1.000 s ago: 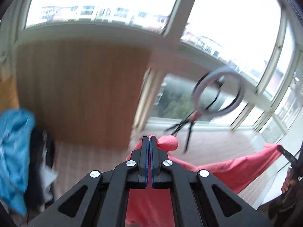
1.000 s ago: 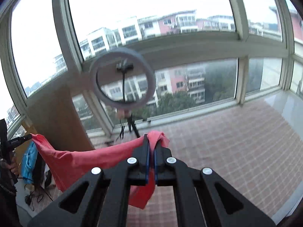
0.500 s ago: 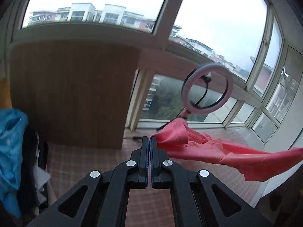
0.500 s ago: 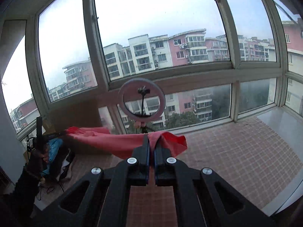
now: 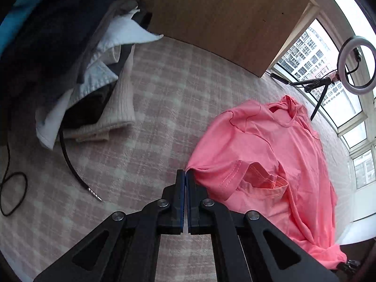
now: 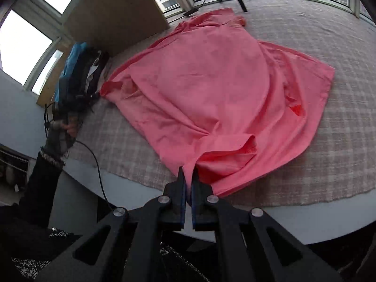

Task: Fold clothes
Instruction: 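Lay the T-shirt flat on the mat and open both grippers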

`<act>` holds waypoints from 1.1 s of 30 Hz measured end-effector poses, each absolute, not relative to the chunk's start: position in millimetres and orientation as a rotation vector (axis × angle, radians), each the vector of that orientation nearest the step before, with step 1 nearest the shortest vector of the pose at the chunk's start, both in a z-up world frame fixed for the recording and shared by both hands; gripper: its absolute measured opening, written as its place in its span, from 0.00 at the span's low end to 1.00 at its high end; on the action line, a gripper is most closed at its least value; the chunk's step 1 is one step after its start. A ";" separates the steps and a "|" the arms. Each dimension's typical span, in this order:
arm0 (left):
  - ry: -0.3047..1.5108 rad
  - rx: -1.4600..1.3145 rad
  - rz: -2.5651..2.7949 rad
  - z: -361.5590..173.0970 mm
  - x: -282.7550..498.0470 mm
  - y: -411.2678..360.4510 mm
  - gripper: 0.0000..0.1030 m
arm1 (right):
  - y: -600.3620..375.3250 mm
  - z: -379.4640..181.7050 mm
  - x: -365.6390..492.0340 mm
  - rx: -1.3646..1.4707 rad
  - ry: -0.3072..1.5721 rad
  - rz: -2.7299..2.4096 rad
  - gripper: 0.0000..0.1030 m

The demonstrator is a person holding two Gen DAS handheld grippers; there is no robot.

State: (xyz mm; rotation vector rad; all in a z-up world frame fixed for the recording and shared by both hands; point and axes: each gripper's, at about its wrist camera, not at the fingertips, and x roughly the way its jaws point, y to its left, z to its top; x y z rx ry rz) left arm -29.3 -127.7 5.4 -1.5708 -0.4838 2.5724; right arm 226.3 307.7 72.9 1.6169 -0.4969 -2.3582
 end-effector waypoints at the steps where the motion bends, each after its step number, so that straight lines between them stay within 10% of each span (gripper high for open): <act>1: -0.460 -1.573 2.576 4.9 -31.4 -124.0 0.01 | 302.9 73.7 227.2 1.616 -0.473 -2.355 0.03; 12: -0.397 -1.559 2.540 20.4 -13.9 -113.8 0.04 | 313.7 68.6 240.5 1.670 -0.494 -2.325 0.03; 16: -0.311 -1.485 2.383 23.5 -8.3 -56.4 0.36 | 316.4 61.5 240.3 1.711 -0.534 -2.292 0.06; 20: -0.087 -1.473 2.366 12.3 -17.8 2.7 0.37 | 318.7 63.2 241.8 1.728 -0.561 -2.295 0.09; 24: 0.060 -1.547 2.385 -10.7 -37.9 27.6 0.35 | 330.1 76.2 249.1 1.682 -0.607 -2.358 0.09; 27: 0.051 -1.556 2.352 -17.0 -38.4 26.0 0.02 | 346.0 87.7 255.4 1.651 -0.664 -2.429 0.12; 33: -0.129 -1.472 2.382 11.8 -11.3 -19.9 0.02 | 382.2 104.0 259.9 1.588 -0.797 -2.566 0.13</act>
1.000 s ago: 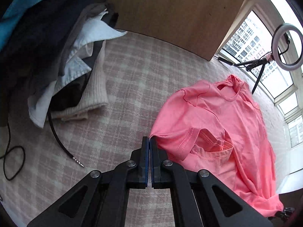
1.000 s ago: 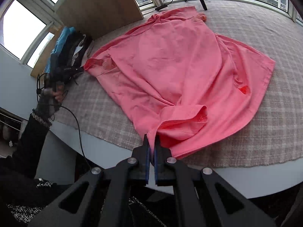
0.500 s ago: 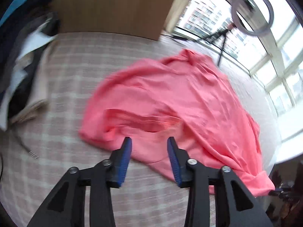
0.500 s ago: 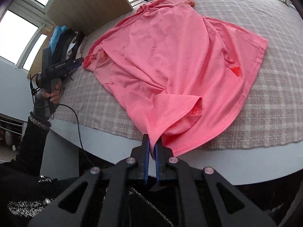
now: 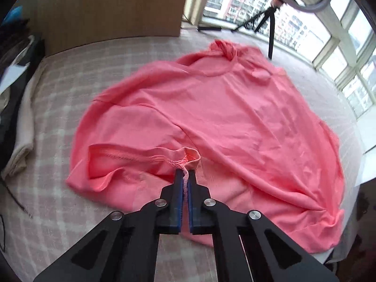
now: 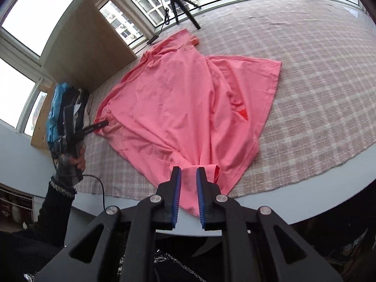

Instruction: Fold clothes

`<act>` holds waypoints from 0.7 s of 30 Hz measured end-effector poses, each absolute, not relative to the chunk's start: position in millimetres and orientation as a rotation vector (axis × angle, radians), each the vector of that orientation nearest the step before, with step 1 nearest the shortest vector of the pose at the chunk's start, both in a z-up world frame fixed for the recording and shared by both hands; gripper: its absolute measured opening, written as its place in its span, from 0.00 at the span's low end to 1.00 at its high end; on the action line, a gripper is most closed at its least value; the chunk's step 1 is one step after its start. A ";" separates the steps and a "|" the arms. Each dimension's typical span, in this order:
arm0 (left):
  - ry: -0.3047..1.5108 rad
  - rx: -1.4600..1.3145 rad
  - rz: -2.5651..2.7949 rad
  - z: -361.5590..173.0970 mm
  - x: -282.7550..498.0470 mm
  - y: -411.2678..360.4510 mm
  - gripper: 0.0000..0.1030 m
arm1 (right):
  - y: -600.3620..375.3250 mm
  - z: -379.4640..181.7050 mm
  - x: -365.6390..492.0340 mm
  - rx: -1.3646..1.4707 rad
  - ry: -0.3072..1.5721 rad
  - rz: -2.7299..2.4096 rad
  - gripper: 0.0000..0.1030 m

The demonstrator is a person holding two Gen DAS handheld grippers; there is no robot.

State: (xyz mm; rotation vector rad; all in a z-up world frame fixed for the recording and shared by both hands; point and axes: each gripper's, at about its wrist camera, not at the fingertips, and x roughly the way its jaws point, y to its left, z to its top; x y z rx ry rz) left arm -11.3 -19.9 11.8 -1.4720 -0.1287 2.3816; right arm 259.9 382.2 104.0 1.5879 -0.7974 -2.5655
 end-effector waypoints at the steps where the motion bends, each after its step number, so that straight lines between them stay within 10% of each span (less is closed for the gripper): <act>1: -0.176 -1.457 2.395 19.1 -5.0 -31.4 0.02 | 387.0 106.6 259.8 1.576 -0.810 -2.586 0.13; 16: -0.534 -1.500 2.640 27.6 78.9 -131.9 0.00 | 391.8 88.1 187.5 1.634 -0.393 -2.444 0.14; 21: -0.569 -1.519 2.658 28.2 57.4 -132.3 0.36 | 331.1 60.8 188.8 1.626 -0.104 -2.318 0.49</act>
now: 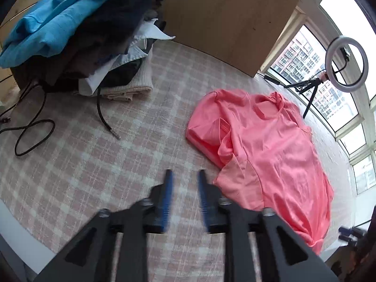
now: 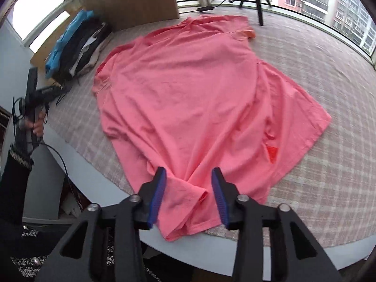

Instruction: Fold clothes

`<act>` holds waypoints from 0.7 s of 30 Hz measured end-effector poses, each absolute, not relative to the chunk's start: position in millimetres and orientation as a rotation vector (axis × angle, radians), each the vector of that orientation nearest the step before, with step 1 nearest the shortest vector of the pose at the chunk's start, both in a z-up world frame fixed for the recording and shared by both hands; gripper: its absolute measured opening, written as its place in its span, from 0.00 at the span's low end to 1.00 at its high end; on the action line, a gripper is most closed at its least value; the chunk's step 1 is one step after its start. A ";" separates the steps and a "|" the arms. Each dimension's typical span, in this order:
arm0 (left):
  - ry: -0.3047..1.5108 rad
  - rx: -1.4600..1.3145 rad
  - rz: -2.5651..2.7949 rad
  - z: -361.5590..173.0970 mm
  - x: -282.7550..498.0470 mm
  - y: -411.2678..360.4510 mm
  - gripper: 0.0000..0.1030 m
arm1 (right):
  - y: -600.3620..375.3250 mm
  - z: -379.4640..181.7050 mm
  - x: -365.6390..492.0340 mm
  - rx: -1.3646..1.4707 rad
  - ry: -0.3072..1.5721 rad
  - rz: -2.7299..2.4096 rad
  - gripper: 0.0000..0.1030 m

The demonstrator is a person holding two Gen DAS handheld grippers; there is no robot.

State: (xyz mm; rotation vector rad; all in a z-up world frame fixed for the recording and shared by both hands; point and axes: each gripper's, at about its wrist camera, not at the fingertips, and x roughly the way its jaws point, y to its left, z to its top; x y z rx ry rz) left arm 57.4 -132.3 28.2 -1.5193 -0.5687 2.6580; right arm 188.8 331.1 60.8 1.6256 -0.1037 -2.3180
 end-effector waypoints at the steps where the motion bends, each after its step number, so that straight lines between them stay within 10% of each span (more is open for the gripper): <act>1: -0.558 -1.527 2.651 26.5 48.0 -131.9 0.36 | 326.5 54.5 191.9 1.631 -0.108 -2.306 0.49; 15: -0.111 -1.619 2.461 -17.4 -54.6 -90.6 0.37 | 300.2 3.5 219.3 1.775 -0.152 -2.416 0.49; 19: -0.004 -1.574 2.412 -13.8 -55.7 -70.9 0.02 | 289.3 -2.3 219.0 1.798 -0.108 -2.447 0.49; 21: 0.020 -1.532 2.393 -9.4 -54.3 -63.1 0.02 | 288.6 -2.7 219.6 1.804 -0.116 -2.474 0.41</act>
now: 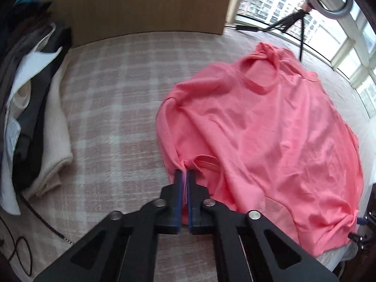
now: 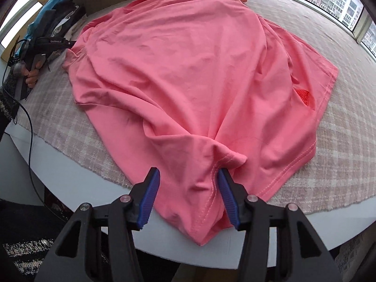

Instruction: Fold clothes

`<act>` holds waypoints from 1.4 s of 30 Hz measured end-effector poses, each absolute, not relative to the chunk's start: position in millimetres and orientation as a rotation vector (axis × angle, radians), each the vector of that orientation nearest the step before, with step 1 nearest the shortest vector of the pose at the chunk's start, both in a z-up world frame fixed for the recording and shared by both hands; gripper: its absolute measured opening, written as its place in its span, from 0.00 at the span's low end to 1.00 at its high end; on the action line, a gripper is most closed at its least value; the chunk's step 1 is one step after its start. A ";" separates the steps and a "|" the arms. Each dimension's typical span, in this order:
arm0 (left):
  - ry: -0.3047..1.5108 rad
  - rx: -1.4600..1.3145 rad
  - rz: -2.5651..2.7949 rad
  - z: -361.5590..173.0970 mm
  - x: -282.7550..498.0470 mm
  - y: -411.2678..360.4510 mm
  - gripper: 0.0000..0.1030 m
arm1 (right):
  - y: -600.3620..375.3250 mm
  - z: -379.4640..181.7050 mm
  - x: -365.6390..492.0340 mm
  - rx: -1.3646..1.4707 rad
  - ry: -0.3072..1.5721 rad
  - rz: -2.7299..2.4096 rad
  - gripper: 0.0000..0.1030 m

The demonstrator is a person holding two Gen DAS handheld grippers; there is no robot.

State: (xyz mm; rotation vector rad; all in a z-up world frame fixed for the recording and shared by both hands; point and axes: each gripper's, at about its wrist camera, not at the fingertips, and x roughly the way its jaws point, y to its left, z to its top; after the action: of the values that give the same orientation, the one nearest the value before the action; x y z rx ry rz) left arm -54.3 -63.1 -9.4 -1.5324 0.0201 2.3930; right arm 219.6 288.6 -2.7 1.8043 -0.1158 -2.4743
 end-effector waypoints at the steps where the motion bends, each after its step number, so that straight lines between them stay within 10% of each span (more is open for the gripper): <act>1: 0.030 -1.509 2.389 -6.6 -53.4 -60.1 0.02 | 288.5 -2.4 219.9 1.805 -0.121 -2.487 0.33; 3: 0.028 -1.464 2.392 0.3 -53.2 -57.3 0.02 | 289.8 0.4 220.3 1.795 -0.137 -2.508 0.05; 26: -0.673 -0.744 2.368 266.4 -107.0 -106.9 0.02 | 301.2 292.1 186.2 0.946 -0.249 -2.944 0.03; 42: -0.436 -0.452 2.747 456.3 -75.1 -164.9 0.02 | 270.9 325.5 219.3 0.654 -0.457 -2.691 0.02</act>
State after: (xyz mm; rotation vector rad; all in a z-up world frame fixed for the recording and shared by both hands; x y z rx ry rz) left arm -75.1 -164.9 456.3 -0.4520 -0.4359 2.7472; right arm 219.3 270.9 325.5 0.6542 -0.4569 -2.6907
